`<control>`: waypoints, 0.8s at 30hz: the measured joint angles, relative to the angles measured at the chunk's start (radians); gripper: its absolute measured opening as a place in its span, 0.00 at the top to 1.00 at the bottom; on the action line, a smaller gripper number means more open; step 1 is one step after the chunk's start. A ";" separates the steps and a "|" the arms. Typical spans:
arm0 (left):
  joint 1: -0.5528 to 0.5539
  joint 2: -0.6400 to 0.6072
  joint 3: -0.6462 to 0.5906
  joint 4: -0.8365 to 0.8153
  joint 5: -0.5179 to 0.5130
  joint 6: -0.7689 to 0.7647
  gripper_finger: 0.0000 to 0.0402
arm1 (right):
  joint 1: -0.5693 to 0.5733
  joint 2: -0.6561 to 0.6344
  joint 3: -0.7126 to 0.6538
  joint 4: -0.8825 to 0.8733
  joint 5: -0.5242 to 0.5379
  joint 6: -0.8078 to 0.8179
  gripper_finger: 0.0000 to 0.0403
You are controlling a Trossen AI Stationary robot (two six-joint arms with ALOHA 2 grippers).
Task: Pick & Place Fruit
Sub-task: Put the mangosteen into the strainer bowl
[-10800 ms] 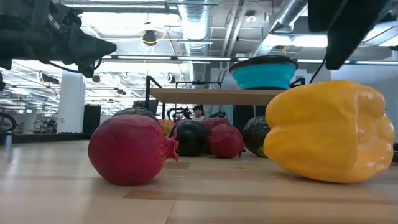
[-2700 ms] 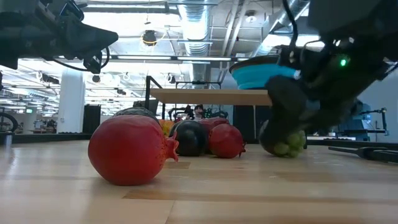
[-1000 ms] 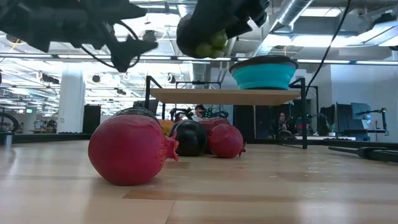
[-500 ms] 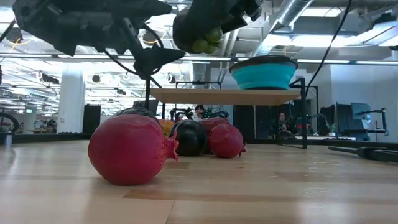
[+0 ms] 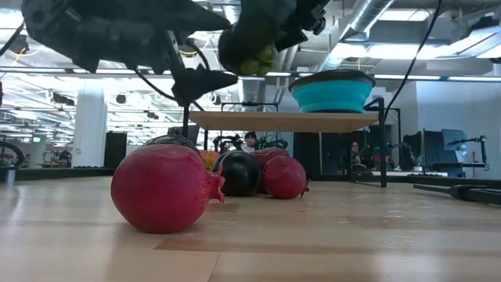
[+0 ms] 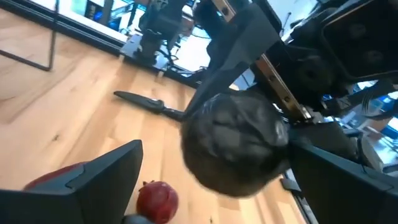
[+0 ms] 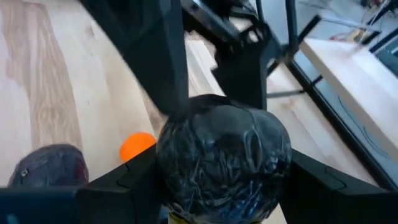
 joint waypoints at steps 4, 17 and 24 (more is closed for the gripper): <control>-0.001 0.049 0.045 0.007 0.022 0.020 0.03 | -0.007 0.000 0.000 0.036 -0.001 -0.032 0.40; 0.000 0.059 0.072 0.019 0.054 0.054 0.27 | -0.013 0.000 0.000 0.036 -0.005 -0.032 0.40; 0.001 0.060 0.072 0.009 0.076 0.038 0.38 | -0.029 0.000 0.000 0.033 -0.025 0.003 0.40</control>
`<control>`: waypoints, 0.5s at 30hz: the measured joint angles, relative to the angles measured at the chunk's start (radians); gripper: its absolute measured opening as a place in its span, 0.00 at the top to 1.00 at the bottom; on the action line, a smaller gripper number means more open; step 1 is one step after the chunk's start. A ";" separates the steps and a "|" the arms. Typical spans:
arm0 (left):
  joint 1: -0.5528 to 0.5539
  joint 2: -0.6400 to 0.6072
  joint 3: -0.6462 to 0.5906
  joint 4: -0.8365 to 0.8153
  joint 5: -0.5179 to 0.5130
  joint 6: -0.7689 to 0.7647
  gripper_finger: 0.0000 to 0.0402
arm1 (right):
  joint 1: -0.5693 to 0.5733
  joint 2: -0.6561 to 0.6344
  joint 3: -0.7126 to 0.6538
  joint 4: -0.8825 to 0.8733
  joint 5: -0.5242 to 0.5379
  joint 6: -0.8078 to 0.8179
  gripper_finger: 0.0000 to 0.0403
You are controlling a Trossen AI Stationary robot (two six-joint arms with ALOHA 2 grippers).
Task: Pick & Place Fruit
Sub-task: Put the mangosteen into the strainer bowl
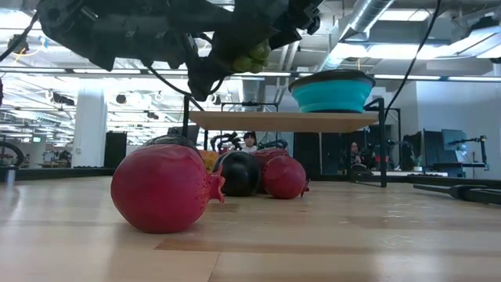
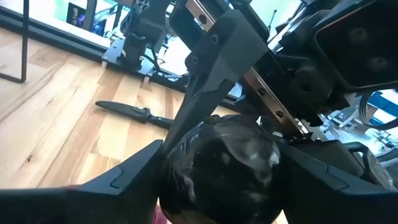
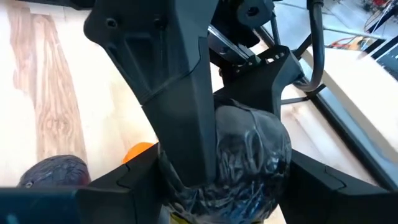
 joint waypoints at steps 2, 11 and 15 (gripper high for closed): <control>0.000 0.000 -0.003 -0.006 0.001 -0.005 0.38 | -0.007 0.000 0.000 -0.004 -0.038 0.003 0.40; -0.002 0.003 -0.005 -0.050 0.013 0.031 0.34 | -0.015 -0.008 0.003 -0.034 -0.189 0.054 0.19; 0.009 0.003 0.000 -0.045 0.006 0.020 0.37 | 0.001 -0.010 0.007 -0.074 -0.146 0.065 0.13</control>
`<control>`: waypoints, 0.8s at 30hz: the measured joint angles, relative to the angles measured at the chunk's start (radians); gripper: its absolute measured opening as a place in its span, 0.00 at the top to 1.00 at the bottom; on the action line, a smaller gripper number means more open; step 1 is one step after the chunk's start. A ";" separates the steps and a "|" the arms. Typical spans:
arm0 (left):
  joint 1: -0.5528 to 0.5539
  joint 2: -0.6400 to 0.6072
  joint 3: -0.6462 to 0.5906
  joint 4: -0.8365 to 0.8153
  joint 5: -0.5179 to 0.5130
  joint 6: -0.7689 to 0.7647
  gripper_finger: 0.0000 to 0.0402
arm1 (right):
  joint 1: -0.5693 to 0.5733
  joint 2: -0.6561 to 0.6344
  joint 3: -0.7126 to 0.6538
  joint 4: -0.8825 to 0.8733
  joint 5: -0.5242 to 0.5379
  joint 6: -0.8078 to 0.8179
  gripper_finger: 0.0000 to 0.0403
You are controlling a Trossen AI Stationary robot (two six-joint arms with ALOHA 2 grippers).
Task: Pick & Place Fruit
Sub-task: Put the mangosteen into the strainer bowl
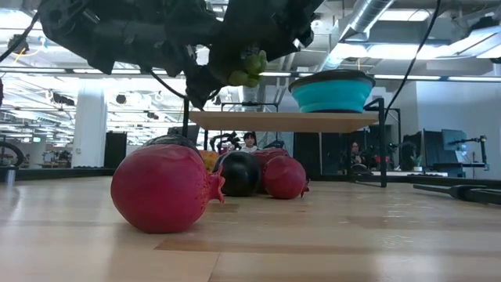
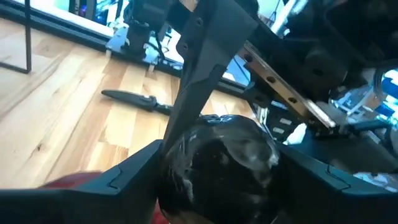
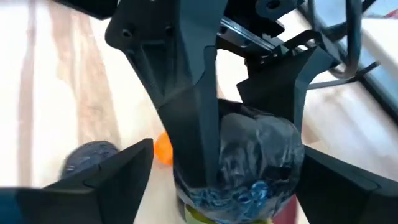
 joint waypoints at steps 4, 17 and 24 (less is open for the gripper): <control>0.020 -0.003 -0.003 0.003 0.008 -0.032 0.37 | 0.039 0.006 -0.010 -0.090 0.099 -0.005 0.15; 0.026 -0.037 -0.003 0.095 0.088 -0.084 0.37 | 0.229 0.011 -0.126 -0.271 0.602 0.482 0.21; 0.026 -0.038 -0.003 0.219 0.150 -0.138 0.37 | 0.237 0.011 -0.193 0.091 0.782 0.351 0.21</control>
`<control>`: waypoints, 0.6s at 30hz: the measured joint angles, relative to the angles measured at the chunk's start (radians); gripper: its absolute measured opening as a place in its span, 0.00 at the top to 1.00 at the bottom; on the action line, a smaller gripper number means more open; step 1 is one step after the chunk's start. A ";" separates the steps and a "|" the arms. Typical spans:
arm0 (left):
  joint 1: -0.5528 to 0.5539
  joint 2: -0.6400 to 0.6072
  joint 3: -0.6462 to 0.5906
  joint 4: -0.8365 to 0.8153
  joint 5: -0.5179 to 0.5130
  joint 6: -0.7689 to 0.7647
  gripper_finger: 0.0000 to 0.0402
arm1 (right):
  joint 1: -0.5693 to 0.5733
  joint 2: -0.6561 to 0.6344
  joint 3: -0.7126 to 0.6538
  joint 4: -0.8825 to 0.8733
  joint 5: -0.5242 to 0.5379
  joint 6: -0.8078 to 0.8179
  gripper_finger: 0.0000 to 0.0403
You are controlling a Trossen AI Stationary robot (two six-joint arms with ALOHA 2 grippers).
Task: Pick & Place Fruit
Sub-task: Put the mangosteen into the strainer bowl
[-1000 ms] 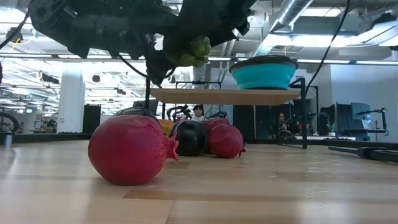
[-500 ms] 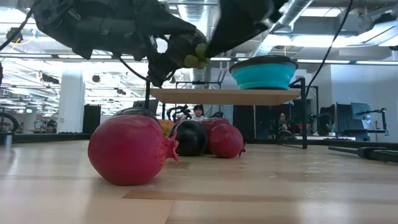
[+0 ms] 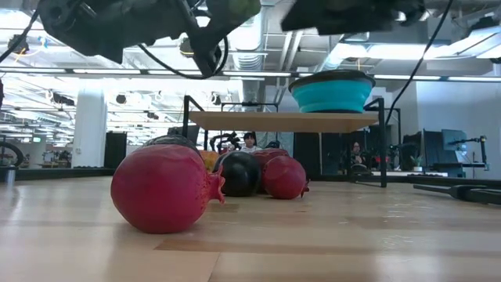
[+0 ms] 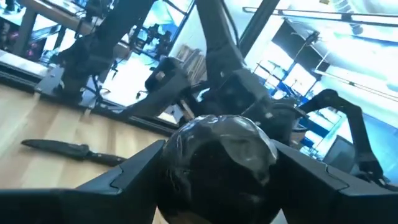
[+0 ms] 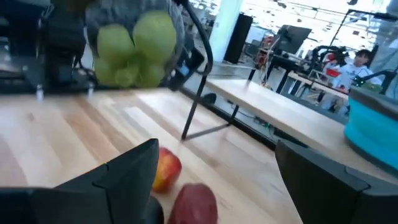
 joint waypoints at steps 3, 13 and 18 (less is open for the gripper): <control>0.000 0.000 0.000 0.034 -0.014 -0.012 0.37 | -0.029 0.000 0.028 0.158 -0.053 -0.262 0.21; 0.004 0.000 0.000 0.065 -0.019 -0.026 0.37 | -0.104 -0.001 0.040 0.623 -0.196 -0.989 0.21; 0.004 0.000 0.000 0.064 -0.019 -0.029 0.37 | -0.113 -0.001 0.040 0.654 -0.220 -1.046 0.21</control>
